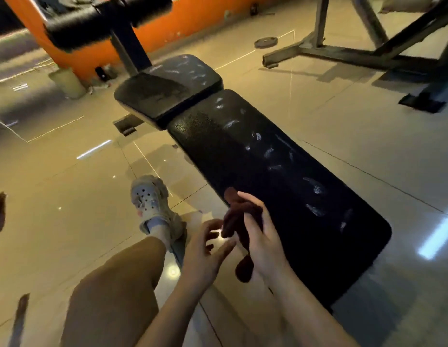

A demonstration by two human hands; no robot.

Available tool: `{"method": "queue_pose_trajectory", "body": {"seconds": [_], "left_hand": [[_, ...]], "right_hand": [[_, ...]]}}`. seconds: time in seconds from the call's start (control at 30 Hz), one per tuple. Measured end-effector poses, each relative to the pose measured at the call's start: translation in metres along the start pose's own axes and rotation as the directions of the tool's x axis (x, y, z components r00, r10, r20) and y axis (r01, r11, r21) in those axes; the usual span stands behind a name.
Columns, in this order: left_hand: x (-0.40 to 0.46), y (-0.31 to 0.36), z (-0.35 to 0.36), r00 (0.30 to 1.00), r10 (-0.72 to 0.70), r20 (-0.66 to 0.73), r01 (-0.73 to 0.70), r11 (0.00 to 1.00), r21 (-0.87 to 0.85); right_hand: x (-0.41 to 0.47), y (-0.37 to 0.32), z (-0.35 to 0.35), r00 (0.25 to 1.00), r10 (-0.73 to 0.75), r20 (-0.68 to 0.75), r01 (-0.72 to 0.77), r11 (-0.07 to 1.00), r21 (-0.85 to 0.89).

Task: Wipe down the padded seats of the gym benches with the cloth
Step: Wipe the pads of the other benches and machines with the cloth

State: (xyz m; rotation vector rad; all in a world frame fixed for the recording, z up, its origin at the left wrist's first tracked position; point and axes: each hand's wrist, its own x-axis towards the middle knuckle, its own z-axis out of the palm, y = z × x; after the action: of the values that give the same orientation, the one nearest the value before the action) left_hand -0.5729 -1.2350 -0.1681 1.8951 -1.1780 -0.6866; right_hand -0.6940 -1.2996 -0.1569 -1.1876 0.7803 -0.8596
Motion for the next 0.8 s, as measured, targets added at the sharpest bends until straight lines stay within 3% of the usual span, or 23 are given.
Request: {"method": "queue_pose_trajectory", "body": {"seconds": [0.2,0.4,0.57,0.7,0.8], "left_hand": [[-0.061,0.061,-0.004,0.975,0.051,-0.215,-0.067,0.995,-0.068],[-0.105,0.129,-0.029,0.947,0.126,-0.296,-0.175,0.974,-0.146],[-0.107,0.169,-0.061,0.921,0.259,-0.292,-0.261,0.965,0.034],[-0.097,0.175,-0.075,0.937,0.271,-0.221,-0.232,0.954,0.189],[-0.083,0.163,-0.087,0.945,0.253,-0.205,-0.197,0.946,0.258]], "right_hand": [[-0.063,-0.06,-0.022,0.993,-0.019,0.114,0.018,1.0,0.009],[-0.089,-0.12,-0.076,0.972,-0.15,0.18,0.188,0.958,-0.215],[-0.078,-0.136,-0.112,0.933,-0.142,0.329,0.298,0.819,-0.491],[-0.064,-0.125,-0.115,0.887,0.021,0.462,0.273,0.782,-0.56],[-0.053,-0.113,-0.114,0.867,0.112,0.485,0.26,0.73,-0.633]]}}
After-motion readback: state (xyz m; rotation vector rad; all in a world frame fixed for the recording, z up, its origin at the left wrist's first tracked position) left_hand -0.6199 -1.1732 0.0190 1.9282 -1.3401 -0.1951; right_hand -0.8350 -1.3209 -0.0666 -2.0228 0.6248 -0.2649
